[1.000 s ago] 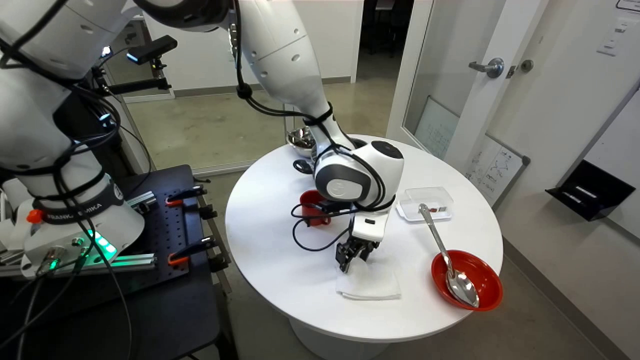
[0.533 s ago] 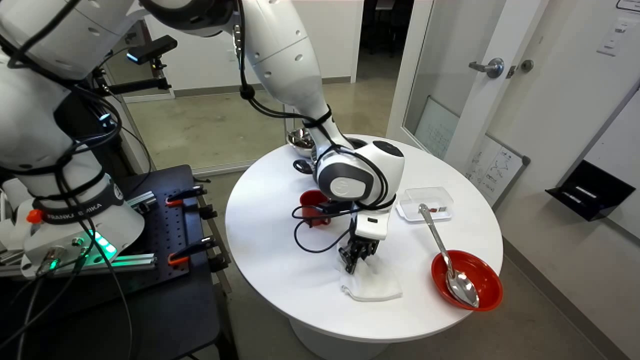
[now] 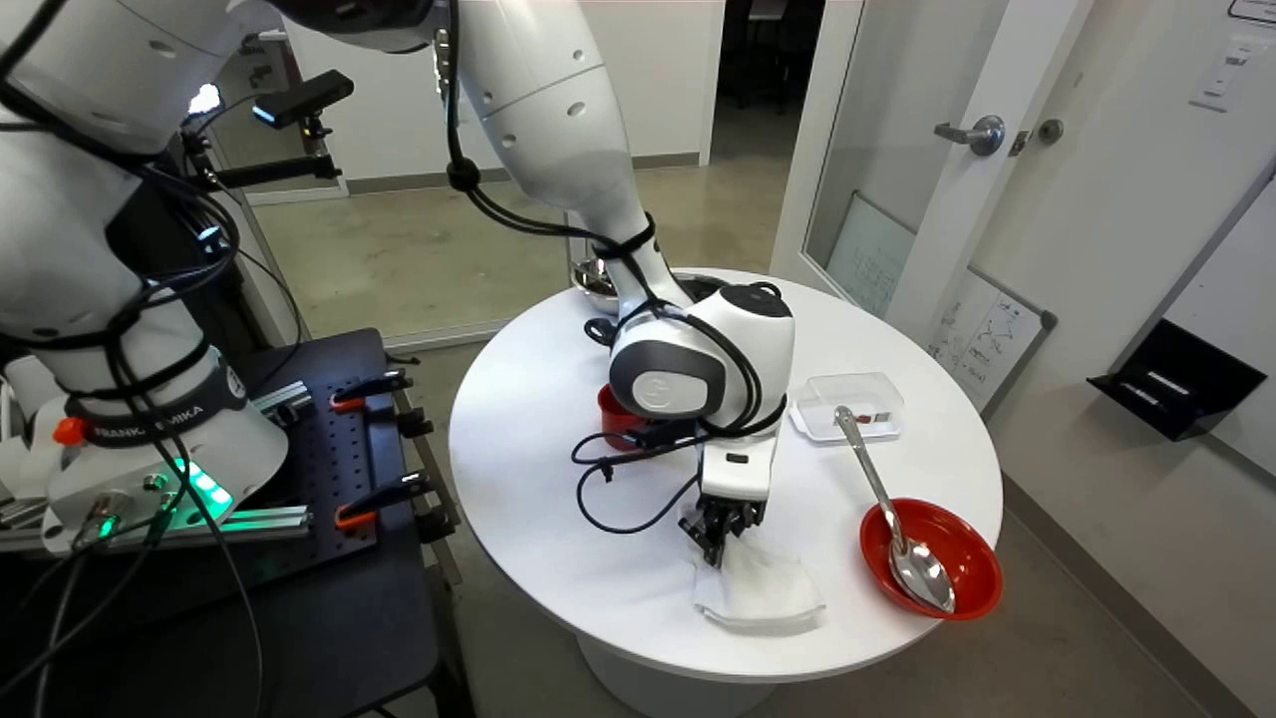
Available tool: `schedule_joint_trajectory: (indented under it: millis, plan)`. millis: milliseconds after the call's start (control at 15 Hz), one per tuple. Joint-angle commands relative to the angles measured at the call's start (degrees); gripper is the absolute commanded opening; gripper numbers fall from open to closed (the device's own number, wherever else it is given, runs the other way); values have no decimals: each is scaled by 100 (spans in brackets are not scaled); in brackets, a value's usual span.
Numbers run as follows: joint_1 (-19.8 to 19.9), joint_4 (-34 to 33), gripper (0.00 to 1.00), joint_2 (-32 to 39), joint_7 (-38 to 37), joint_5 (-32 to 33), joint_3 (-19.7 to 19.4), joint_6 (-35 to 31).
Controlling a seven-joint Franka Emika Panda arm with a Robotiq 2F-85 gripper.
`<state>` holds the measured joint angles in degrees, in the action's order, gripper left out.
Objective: Use the towel to wipe the table
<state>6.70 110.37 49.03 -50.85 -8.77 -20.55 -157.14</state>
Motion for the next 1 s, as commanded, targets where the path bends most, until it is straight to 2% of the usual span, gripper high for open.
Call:
schedule_joint_trajectory:
  millis: [0,133,400,533,600,733,800,867,933]
  plan:
    - [263,671,4,-521,575,-126,168,-416]
    - [334,935,4,-710,910,-114,253,-435]
    - [181,1335,4,-871,1273,-152,380,-765]
    - [-33,1379,4,-970,1197,-145,301,-538]
    - [-125,1421,40,-1062,1143,-136,236,-572]
    - [-264,1397,46,-1257,1031,-106,49,-190]
    - [-290,1351,54,-1337,918,-138,-31,-1]
    - [-349,1282,14,-1386,765,-112,-170,223]
    - [-510,1237,66,-1407,542,51,-419,445]
